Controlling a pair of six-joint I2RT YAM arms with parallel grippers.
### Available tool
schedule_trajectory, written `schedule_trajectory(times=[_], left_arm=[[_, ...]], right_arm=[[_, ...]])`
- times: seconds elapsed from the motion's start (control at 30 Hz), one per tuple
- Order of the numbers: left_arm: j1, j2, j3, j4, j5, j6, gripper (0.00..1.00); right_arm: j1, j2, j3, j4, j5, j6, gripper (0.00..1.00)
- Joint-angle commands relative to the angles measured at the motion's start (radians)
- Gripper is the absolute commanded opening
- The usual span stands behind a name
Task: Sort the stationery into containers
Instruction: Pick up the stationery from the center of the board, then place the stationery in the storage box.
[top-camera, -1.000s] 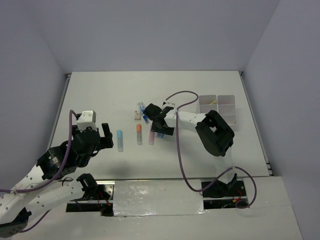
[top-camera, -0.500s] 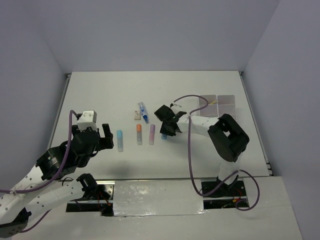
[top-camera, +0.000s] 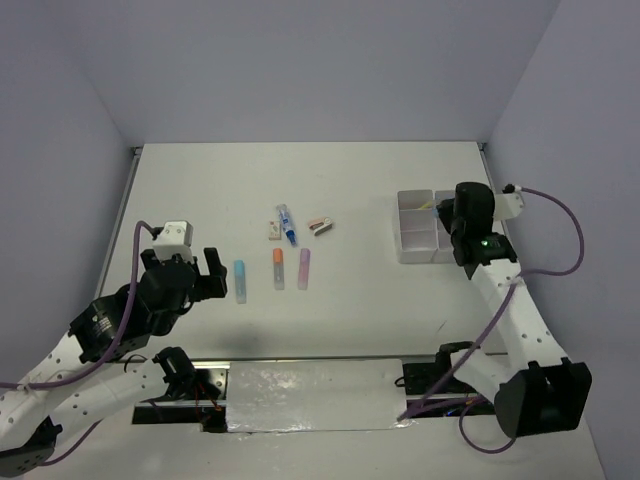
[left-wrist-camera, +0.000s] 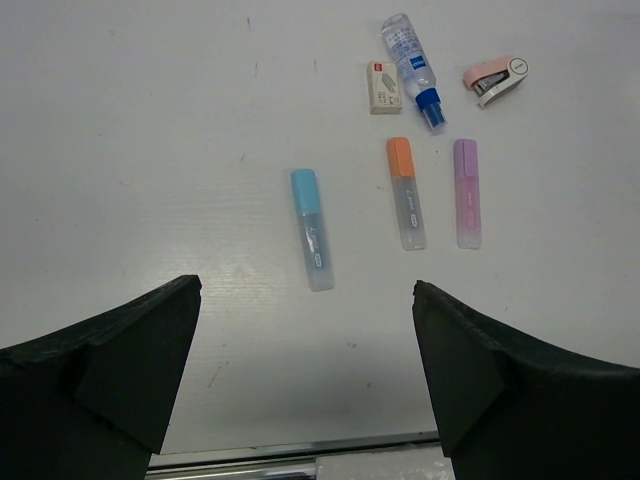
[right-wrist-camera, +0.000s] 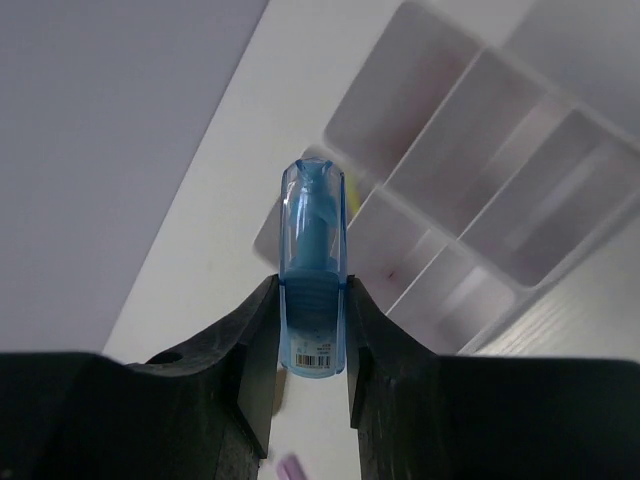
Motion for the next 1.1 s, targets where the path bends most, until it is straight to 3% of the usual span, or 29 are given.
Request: schedule_trajectory(times=[0.0, 0.13, 0.4, 0.77, 1.07], left_arm=[[0.004, 0.003, 0.015, 0.038, 0.004, 0.020, 0.99], [0.004, 0.003, 0.015, 0.038, 0.006, 0.021, 0.99], [0.004, 0.026, 0.010, 0.058, 0.033, 0.044, 0.99], [0.004, 0.060, 0.010, 0.064, 0.050, 0.055, 0.99], [0.004, 0.063, 0.010, 0.068, 0.053, 0.058, 0.99]], right_arm=[[-0.127, 0.060, 0.034, -0.036, 0.029, 0.085, 0.00], [-0.274, 0.221, 0.147, -0.015, -0.071, 0.085, 0.00], [-0.311, 0.439, 0.335, -0.050, -0.129, 0.059, 0.02], [-0.315, 0.483, 0.301, -0.015, -0.177, 0.107, 0.09], [-0.315, 0.500, 0.278, 0.004, -0.211, 0.102, 0.31]])
